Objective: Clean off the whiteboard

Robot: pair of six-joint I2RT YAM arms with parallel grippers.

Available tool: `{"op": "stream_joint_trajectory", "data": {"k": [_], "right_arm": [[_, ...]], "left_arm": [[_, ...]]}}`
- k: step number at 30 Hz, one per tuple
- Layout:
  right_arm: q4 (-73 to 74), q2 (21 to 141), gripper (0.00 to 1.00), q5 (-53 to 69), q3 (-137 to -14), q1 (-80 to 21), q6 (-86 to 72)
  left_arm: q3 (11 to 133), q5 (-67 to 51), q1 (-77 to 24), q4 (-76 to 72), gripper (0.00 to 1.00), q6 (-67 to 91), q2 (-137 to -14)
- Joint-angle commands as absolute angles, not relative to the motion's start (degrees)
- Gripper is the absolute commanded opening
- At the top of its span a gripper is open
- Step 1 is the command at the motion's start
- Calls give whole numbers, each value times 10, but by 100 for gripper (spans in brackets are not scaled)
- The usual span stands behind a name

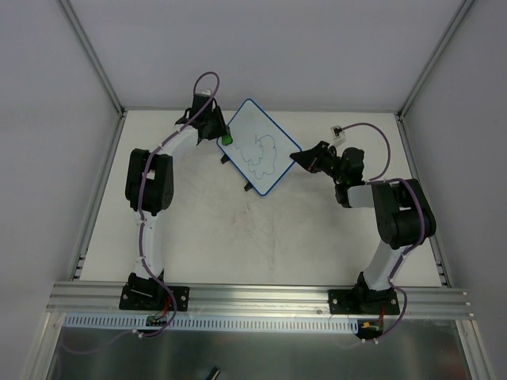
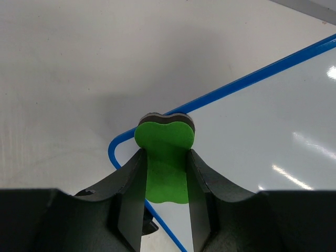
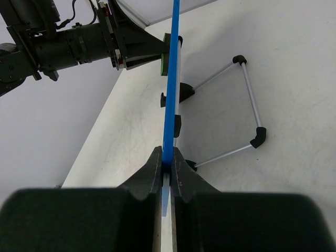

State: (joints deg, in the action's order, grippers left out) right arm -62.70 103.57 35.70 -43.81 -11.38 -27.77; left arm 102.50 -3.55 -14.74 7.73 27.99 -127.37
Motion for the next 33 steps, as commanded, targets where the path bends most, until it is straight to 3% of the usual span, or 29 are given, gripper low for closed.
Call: {"op": "stream_joint_trajectory", "data": {"k": [1, 8, 21, 33], "right_arm": [[-656, 1009, 0, 377, -437, -118, -231], [-656, 1013, 0, 378, -440, -119, -232], [-657, 1020, 0, 381, -442, -119, -234], [-657, 1024, 0, 382, -444, -119, -236]], "left_arm": [[1032, -66, -151, 93, 0, 300, -1288], [1041, -107, -158, 86, 0, 293, -1283], [1052, -57, -283, 30, 0, 149, -1246], [984, -140, -327, -66, 0, 81, -1201]]}}
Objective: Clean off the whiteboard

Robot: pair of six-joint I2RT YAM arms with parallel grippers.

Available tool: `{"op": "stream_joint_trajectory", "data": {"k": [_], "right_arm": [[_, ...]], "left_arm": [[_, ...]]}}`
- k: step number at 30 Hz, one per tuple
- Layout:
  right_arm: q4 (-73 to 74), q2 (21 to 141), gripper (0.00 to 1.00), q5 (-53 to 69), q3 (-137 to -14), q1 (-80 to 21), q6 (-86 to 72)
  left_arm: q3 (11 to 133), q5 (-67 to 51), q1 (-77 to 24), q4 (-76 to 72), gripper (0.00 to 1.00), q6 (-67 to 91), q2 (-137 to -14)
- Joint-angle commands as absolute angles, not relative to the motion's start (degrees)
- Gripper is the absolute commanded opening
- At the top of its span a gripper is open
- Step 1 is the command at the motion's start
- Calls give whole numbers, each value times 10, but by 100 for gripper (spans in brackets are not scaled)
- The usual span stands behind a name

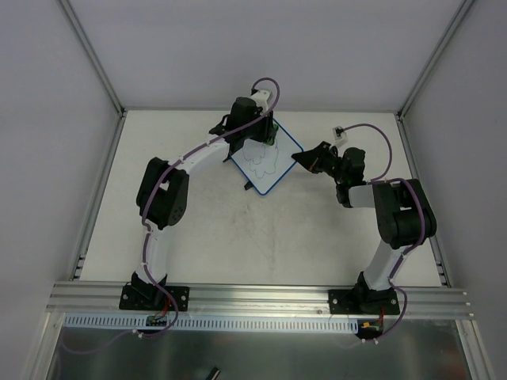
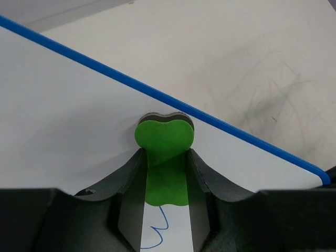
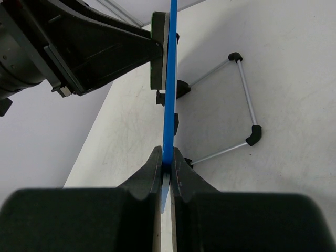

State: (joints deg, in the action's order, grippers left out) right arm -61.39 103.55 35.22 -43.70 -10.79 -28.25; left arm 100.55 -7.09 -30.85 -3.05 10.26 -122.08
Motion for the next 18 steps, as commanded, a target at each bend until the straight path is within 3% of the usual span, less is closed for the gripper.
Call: {"op": "stream_joint_trajectory", "data": {"k": [1, 18], "right_arm": [[-657, 1024, 0, 382, -444, -119, -236], [-657, 1024, 0, 383, -444, -119, -236]], "left_arm": [[981, -149, -328, -69, 0, 76, -1200], [981, -105, -324, -63, 0, 101, -1211]]}}
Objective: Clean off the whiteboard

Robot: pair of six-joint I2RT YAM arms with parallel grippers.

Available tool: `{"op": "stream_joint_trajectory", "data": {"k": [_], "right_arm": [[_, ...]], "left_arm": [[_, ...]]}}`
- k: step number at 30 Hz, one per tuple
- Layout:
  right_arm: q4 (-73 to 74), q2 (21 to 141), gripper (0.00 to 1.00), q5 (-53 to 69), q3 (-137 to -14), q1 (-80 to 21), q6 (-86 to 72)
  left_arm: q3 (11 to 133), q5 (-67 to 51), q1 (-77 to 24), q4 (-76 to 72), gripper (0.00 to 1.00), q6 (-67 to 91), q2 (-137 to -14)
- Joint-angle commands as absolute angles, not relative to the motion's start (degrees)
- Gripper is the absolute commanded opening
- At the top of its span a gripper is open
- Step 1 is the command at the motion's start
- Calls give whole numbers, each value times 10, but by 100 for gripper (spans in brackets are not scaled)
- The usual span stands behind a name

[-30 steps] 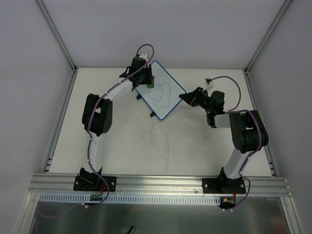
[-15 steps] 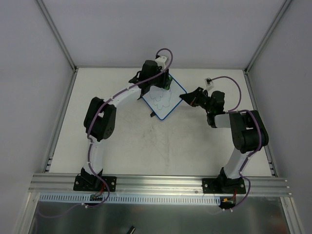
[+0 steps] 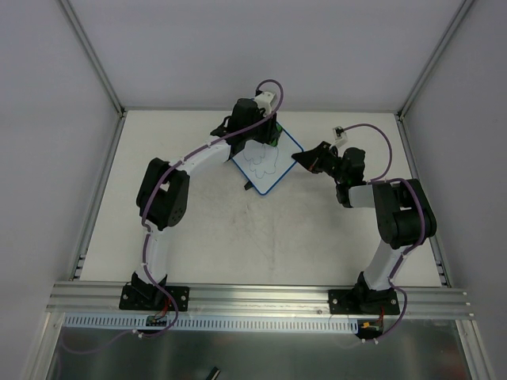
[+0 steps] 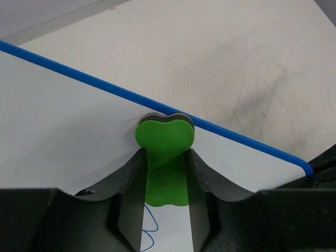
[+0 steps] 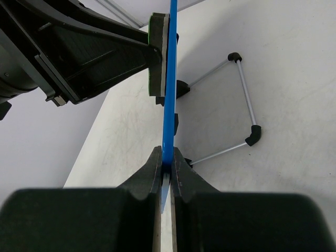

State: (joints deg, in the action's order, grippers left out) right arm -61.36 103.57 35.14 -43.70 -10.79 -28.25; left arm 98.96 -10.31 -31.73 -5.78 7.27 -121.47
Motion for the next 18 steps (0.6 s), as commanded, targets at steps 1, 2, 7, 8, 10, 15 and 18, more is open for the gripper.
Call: {"op": "stream_joint_trajectory", "data": {"k": [1, 2, 7, 8, 10, 15, 18], "right_arm": [[-658, 1024, 0, 382, -445, -119, -236], [-658, 1024, 0, 383, -444, -119, -237], [-662, 1025, 0, 382, -443, -120, -241], [-663, 1025, 0, 384, -443, -119, -243], [-664, 1025, 0, 384, -443, -119, -243], [-664, 1025, 0, 386, -443, -118, -243], [-666, 1026, 0, 387, -443, -119, -244]], "left_arm": [[976, -105, -316, -63, 0, 117, -1211], [973, -103, -310, -62, 0, 125, -1211], [934, -71, -274, -62, 0, 167, -1202], [929, -67, -269, -62, 0, 173, -1201], [916, -68, -256, -62, 0, 195, -1202], [911, -127, -201, -62, 0, 241, -1225], [908, -139, -181, -61, 0, 258, -1235]]}}
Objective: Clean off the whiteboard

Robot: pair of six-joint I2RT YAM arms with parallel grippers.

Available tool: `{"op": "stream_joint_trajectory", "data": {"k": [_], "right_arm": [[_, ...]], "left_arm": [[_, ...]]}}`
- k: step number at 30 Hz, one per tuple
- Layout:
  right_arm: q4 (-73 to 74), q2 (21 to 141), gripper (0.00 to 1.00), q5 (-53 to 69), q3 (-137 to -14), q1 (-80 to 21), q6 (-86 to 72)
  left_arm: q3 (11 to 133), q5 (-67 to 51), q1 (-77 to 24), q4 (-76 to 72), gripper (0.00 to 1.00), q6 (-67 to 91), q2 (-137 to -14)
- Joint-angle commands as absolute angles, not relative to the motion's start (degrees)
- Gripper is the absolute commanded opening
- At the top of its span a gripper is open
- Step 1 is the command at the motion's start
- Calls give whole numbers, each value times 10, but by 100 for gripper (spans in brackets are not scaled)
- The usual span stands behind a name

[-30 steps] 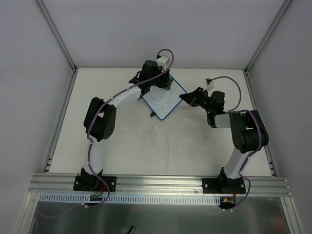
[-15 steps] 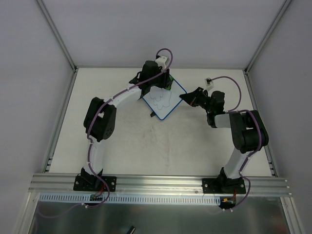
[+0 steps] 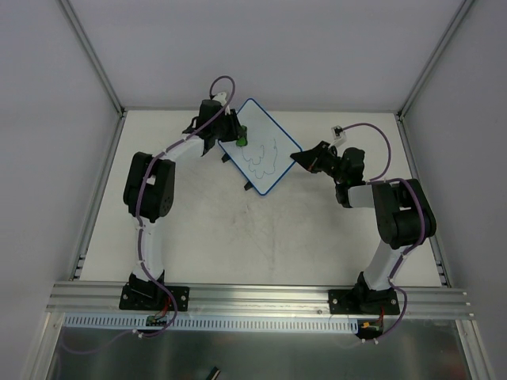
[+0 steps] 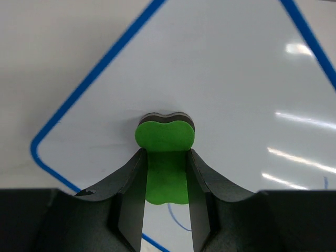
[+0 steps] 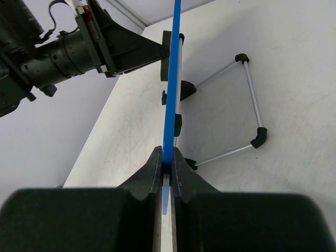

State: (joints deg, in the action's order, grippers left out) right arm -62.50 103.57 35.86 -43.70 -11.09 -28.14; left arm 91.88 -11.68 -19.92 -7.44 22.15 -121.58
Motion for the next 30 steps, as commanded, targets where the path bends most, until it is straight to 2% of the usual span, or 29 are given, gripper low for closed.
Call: {"op": "stream_joint_trajectory", "data": {"k": [1, 18, 30], "right_arm": [[-668, 1027, 0, 387, -443, -118, -247], [-679, 1034, 0, 388, -443, -116, -257], [-679, 1039, 0, 390, -446, -116, -258]], "left_arm": [[905, -142, -179, -62, 0, 264, -1237], [842, -126, -170, -54, 0, 345, -1238], [762, -127, -216, -150, 0, 307, -1171]]}}
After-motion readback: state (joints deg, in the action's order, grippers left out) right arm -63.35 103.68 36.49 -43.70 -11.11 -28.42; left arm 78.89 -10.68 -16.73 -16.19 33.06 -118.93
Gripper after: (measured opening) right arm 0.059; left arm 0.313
